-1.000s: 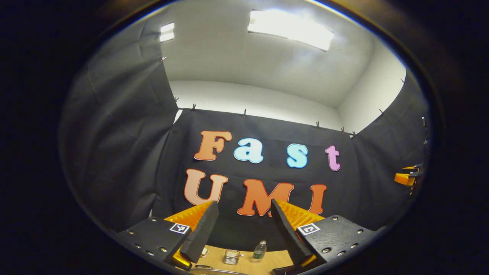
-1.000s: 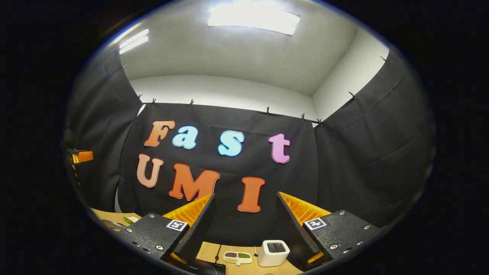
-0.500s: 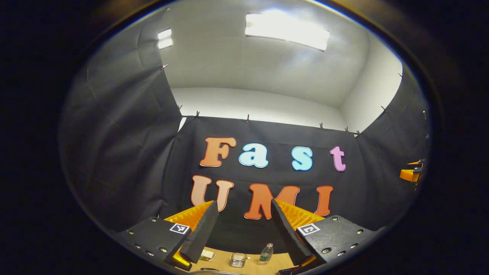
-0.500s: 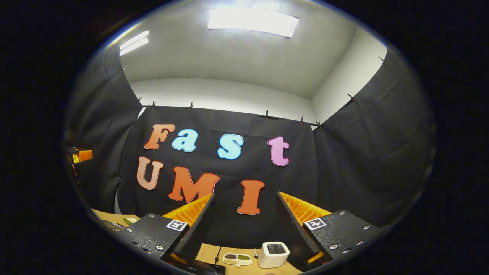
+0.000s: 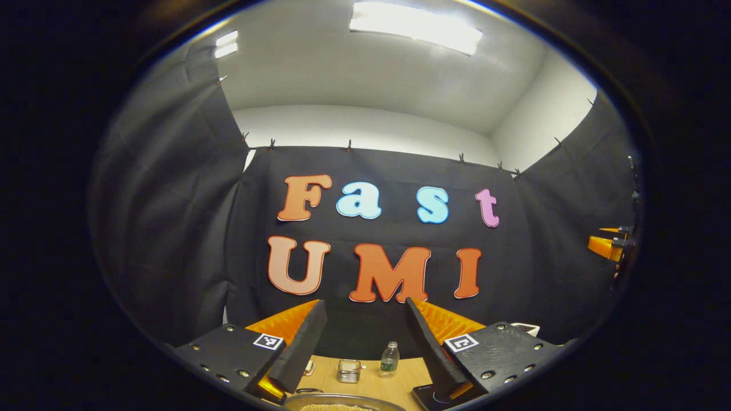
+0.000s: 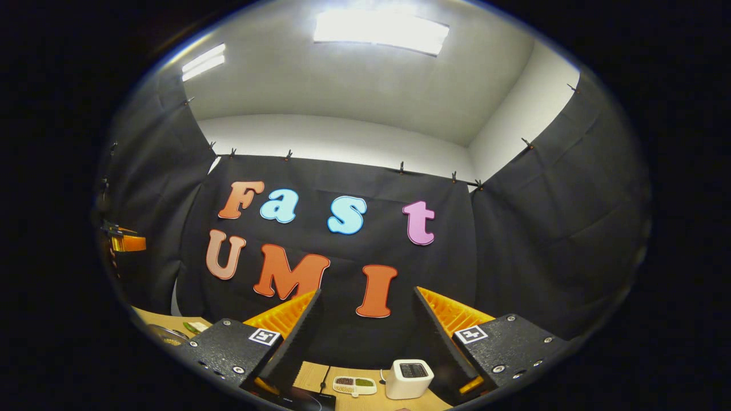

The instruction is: First push the handle of the pot to place it horizontally, then grasp the pot with both hands and set it on the induction cooktop.

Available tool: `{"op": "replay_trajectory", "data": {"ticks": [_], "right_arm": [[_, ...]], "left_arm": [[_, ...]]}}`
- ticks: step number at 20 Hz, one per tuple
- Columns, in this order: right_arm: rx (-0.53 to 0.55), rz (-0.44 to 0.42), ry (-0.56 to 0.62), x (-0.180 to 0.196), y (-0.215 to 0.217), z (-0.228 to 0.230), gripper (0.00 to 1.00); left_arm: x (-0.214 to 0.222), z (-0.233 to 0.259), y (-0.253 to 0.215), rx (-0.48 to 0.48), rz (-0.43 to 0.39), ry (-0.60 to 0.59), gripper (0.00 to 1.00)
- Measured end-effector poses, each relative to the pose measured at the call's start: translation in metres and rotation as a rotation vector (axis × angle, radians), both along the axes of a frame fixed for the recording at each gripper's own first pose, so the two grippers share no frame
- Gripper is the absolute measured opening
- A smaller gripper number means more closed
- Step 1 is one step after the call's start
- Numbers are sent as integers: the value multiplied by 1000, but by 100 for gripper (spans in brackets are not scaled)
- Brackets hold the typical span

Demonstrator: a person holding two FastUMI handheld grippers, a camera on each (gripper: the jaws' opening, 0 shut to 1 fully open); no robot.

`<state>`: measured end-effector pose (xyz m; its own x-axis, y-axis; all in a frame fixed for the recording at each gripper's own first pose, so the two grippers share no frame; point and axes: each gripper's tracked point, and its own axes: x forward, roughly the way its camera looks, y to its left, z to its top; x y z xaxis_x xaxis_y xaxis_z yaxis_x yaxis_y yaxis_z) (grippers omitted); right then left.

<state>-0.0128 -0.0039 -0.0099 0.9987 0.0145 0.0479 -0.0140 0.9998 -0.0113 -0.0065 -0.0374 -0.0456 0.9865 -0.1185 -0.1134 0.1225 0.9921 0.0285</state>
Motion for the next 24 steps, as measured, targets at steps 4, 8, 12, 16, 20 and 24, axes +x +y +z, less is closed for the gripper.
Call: {"op": "replay_trajectory", "data": {"ticks": [4, 8, 12, 16, 20, 24], "right_arm": [[-2, 8, 17, 0, 3, -15, 95], [8, 49, 36, -2, 13, -35, 95], [-24, 49, 55, -4, 14, -55, 95], [-54, 42, 48, -9, 16, -65, 95], [-59, 36, 50, -16, 16, -75, 95], [-51, 33, 75, -22, 15, -96, 95]], "left_arm": [[-3, -38, -18, 42, -57, 122, 85], [-15, -83, -30, 119, -143, 262, 80], [-37, -143, -36, 228, -251, 416, 43], [-67, -183, -44, 243, -322, 547, 21], [-98, -213, -48, 286, -416, 677, 11], [-120, -232, -43, 327, -447, 759, 8]]}}
